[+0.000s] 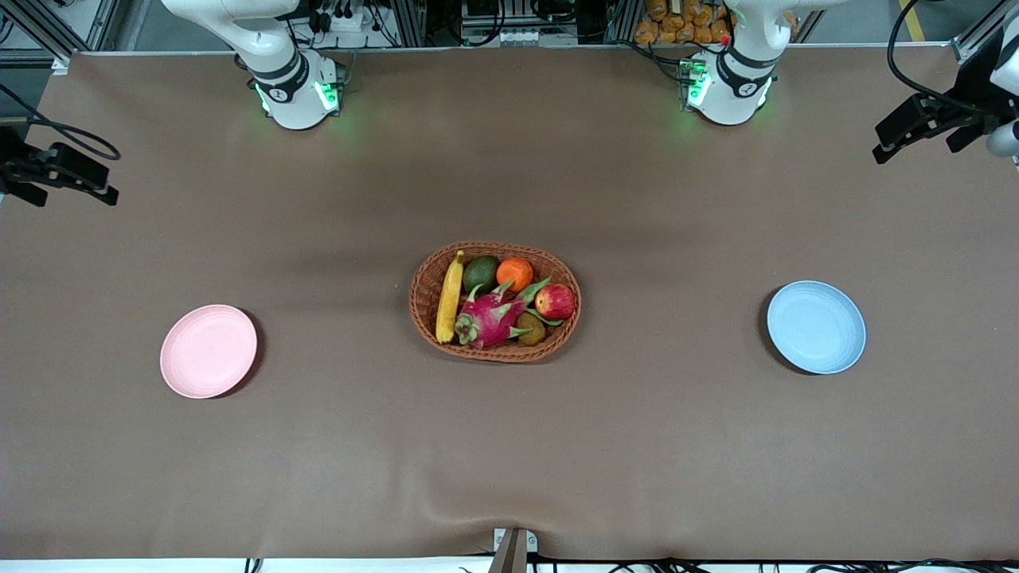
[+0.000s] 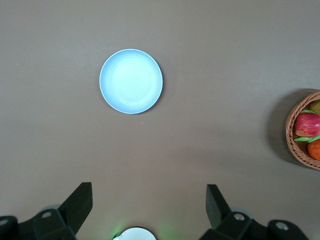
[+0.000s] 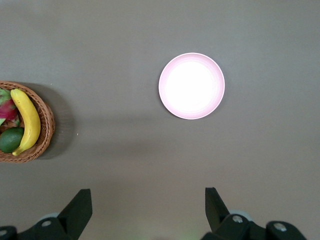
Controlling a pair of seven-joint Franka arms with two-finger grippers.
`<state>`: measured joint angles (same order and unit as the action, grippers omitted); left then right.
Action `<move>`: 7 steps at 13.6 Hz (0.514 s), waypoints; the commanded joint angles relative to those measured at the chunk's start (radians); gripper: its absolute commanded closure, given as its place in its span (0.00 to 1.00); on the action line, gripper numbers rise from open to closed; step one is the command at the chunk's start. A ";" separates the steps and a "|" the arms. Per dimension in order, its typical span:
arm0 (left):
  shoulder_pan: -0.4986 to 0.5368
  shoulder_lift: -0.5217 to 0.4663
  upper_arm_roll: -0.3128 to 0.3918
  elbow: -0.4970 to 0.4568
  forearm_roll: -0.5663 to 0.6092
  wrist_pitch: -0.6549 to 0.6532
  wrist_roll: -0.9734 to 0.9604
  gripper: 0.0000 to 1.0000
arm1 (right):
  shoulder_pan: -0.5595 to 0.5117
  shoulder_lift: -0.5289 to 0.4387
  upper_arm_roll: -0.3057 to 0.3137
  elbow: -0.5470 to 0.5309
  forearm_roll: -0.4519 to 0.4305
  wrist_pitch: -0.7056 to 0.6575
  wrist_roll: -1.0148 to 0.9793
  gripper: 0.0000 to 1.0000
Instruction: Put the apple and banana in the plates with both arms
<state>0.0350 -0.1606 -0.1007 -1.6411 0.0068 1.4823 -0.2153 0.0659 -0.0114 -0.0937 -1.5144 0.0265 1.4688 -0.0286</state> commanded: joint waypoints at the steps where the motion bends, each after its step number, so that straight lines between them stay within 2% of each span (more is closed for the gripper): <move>1: -0.001 0.016 0.006 0.040 -0.011 -0.030 0.020 0.00 | 0.015 0.007 -0.006 0.006 -0.022 0.002 -0.027 0.00; 7: -0.004 0.044 0.004 0.069 -0.016 -0.036 0.022 0.00 | 0.063 0.002 -0.008 0.017 -0.042 0.030 -0.071 0.00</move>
<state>0.0348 -0.1462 -0.1005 -1.6141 0.0068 1.4732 -0.2153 0.1165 -0.0100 -0.0927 -1.5129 0.0123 1.4974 -0.0706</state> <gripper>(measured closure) 0.000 0.000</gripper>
